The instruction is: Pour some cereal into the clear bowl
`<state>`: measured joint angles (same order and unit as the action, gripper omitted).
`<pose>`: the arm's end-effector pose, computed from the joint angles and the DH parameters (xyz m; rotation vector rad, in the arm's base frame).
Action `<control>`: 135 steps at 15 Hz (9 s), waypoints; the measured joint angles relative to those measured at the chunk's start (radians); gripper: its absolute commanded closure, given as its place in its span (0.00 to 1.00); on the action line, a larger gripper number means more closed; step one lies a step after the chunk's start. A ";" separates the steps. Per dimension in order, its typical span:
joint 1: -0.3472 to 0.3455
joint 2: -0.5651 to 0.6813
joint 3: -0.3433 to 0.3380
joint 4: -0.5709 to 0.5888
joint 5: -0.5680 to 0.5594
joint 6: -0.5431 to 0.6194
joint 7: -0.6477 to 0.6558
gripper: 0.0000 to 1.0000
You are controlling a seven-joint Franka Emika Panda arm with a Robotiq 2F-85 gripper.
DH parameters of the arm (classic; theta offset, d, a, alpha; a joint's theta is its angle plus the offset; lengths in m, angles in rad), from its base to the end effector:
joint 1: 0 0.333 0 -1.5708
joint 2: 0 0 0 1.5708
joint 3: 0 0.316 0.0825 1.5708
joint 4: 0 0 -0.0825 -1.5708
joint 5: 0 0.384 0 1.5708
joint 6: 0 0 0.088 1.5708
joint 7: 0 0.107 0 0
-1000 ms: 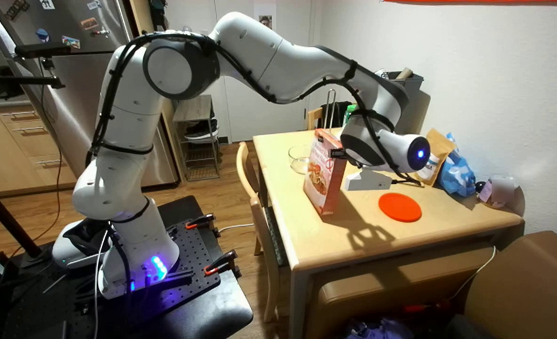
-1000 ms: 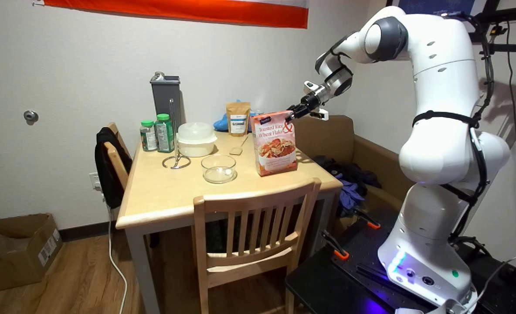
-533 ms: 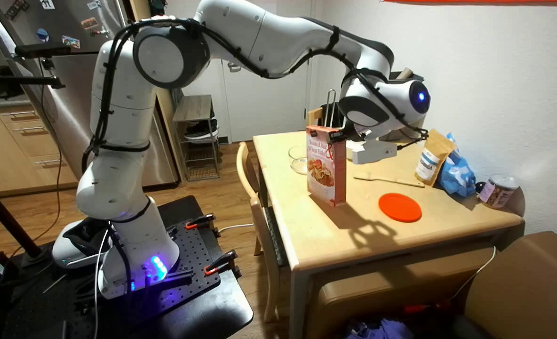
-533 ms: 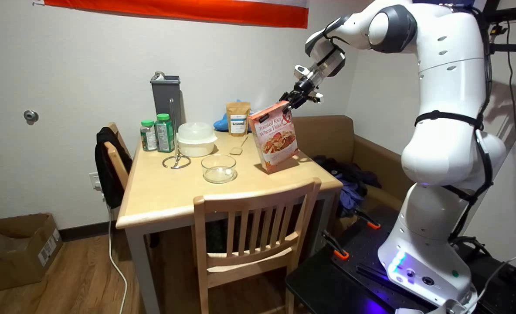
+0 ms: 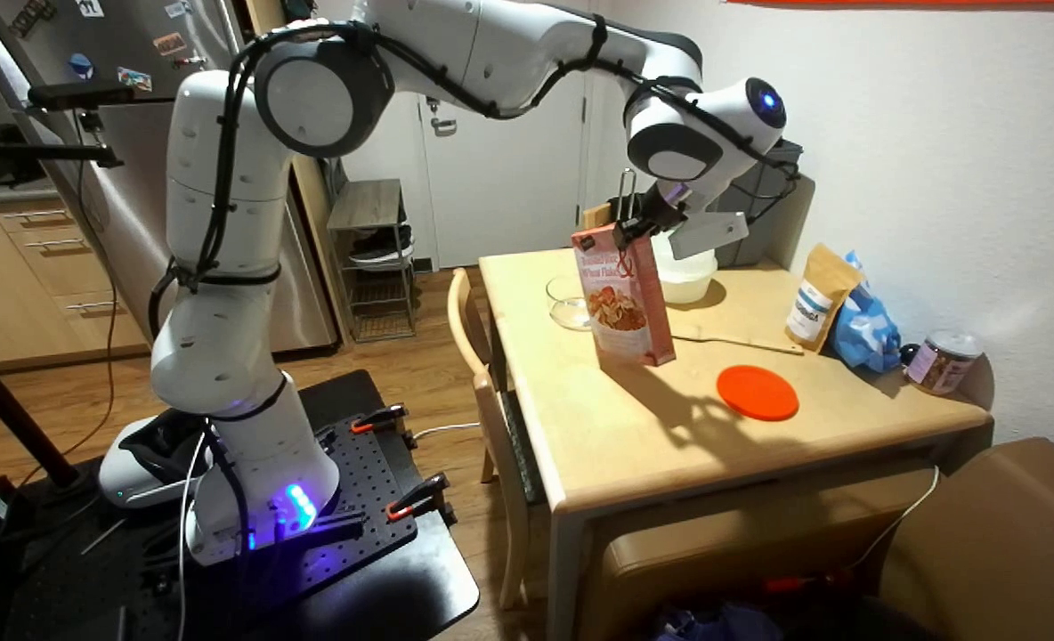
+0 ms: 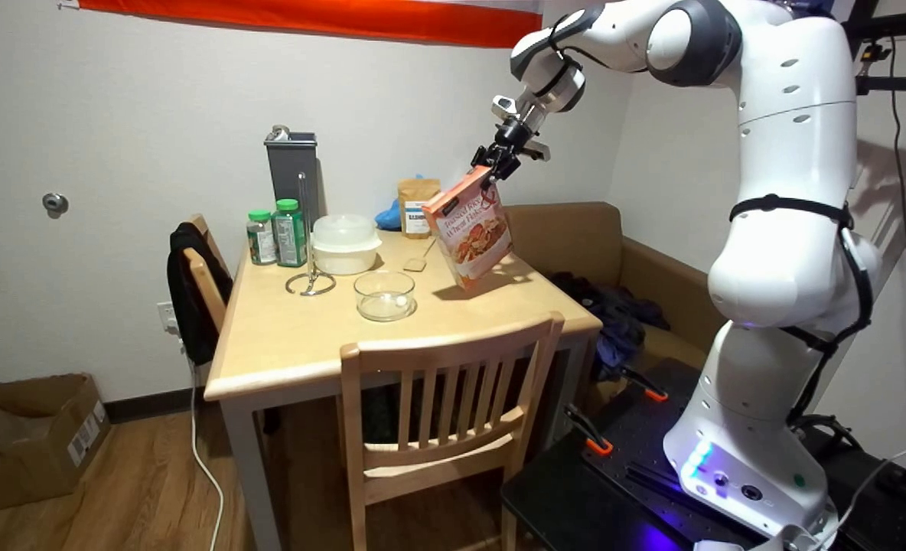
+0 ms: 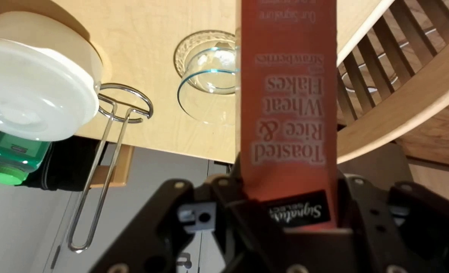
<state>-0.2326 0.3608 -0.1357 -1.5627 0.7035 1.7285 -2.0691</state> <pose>0.6316 -0.1684 0.4418 -1.9250 -1.8332 -0.7329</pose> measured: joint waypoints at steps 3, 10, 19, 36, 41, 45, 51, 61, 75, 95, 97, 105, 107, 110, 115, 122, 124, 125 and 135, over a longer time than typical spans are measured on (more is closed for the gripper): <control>0.010 0.009 0.015 0.032 -0.086 0.044 0.036 0.82; 0.021 0.054 0.078 0.147 -0.208 0.109 0.137 0.82; 0.083 0.123 0.133 0.234 -0.428 0.151 0.232 0.82; 0.228 0.129 0.168 0.240 -0.769 0.308 0.251 0.82; 0.256 0.129 0.177 0.234 -0.815 0.320 0.271 0.82; 0.278 0.124 0.180 0.197 -0.864 0.359 0.271 0.82; 0.310 0.090 0.182 0.083 -0.935 0.453 0.272 0.82; 0.342 0.018 0.192 -0.083 -1.055 0.548 0.313 0.82; 0.306 -0.047 0.205 -0.109 -0.970 0.555 0.369 0.82; -0.062 -0.013 0.162 0.113 -0.028 0.177 0.318 0.81; -0.101 0.023 0.150 0.131 0.062 0.123 0.300 0.84; -0.183 0.161 0.112 0.184 0.281 -0.012 0.243 0.81; -0.190 0.188 0.109 0.191 0.301 -0.023 0.227 0.79; -0.195 0.216 0.107 0.193 0.310 -0.028 0.202 0.78; -0.204 0.246 0.098 0.193 0.311 -0.036 0.139 0.78; -0.237 0.278 0.095 0.190 0.376 -0.107 0.036 0.79; -0.246 0.293 0.092 0.189 0.388 -0.132 0.012 0.80; -0.248 0.301 0.088 0.189 0.390 -0.143 0.004 0.79; -0.259 0.362 0.065 0.188 0.390 -0.173 -0.032 0.79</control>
<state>-0.4917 0.7224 -0.0710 -1.3744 1.0940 1.5555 -2.1013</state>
